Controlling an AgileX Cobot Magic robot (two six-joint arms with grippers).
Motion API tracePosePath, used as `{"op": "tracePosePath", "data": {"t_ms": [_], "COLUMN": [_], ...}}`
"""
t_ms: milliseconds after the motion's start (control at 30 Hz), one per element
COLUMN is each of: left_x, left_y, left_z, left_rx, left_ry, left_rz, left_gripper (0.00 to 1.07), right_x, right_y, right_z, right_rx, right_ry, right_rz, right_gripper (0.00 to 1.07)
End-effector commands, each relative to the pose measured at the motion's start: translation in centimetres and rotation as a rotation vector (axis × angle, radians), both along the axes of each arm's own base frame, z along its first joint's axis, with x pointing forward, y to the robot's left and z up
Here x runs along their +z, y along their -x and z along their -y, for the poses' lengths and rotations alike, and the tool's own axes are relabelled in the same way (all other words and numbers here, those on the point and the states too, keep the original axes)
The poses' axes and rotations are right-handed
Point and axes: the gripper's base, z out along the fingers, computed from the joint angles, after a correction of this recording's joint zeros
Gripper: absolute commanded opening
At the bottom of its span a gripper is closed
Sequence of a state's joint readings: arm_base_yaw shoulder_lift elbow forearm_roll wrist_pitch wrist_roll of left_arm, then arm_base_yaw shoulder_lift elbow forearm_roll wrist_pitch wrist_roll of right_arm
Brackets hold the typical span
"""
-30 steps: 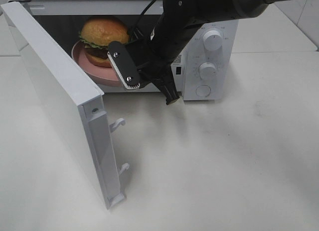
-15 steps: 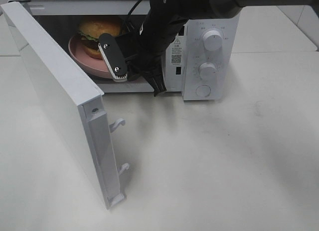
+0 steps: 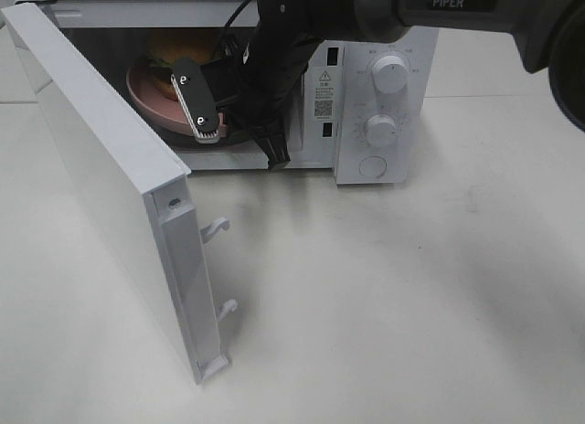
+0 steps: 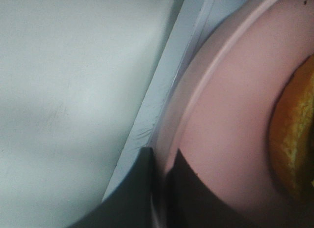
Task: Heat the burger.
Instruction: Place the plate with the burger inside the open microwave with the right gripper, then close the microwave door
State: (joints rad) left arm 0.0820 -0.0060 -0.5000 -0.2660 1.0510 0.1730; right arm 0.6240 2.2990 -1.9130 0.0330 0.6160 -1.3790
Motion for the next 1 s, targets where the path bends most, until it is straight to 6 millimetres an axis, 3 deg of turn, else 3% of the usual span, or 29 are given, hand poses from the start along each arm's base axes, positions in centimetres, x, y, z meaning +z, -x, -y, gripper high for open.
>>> {"op": "tracePosePath", "data": {"t_ms": [33, 267, 533, 600, 700, 767, 1000], "left_x": [0.0, 0.0, 0.0, 0.0, 0.0, 0.0, 0.0], "left_y": [0.2, 0.2, 0.2, 0.2, 0.2, 0.2, 0.2], "left_z": [0.0, 0.0, 0.0, 0.0, 0.0, 0.0, 0.0], "left_rx": [0.006, 0.006, 0.006, 0.006, 0.006, 0.006, 0.006], "left_ry": [-0.002, -0.002, -0.003, -0.003, -0.003, -0.003, -0.003], "left_rz": [0.029, 0.029, 0.029, 0.029, 0.029, 0.029, 0.029], "left_gripper": [1.00, 1.00, 1.00, 1.00, 1.00, 1.00, 1.00], "right_x": [1.1, -0.3, -1.0, -1.0, -0.9, -0.9, -1.0], "right_y": [-0.8, -1.2, -1.5, -1.6, -1.6, -1.7, -1.7], "right_z": [-0.5, -0.4, -0.3, -0.3, -0.3, -0.1, 0.0], "right_rx": [-0.009, -0.020, -0.076, -0.111, -0.117, -0.142, -0.158], "right_ry": [-0.049, -0.029, -0.025, -0.044, -0.047, -0.038, -0.036], "right_rz": [0.070, 0.059, 0.055, 0.052, 0.051, 0.061, 0.049], "right_gripper": [0.00, 0.00, 0.11, 0.23, 0.27, 0.41, 0.49]}}
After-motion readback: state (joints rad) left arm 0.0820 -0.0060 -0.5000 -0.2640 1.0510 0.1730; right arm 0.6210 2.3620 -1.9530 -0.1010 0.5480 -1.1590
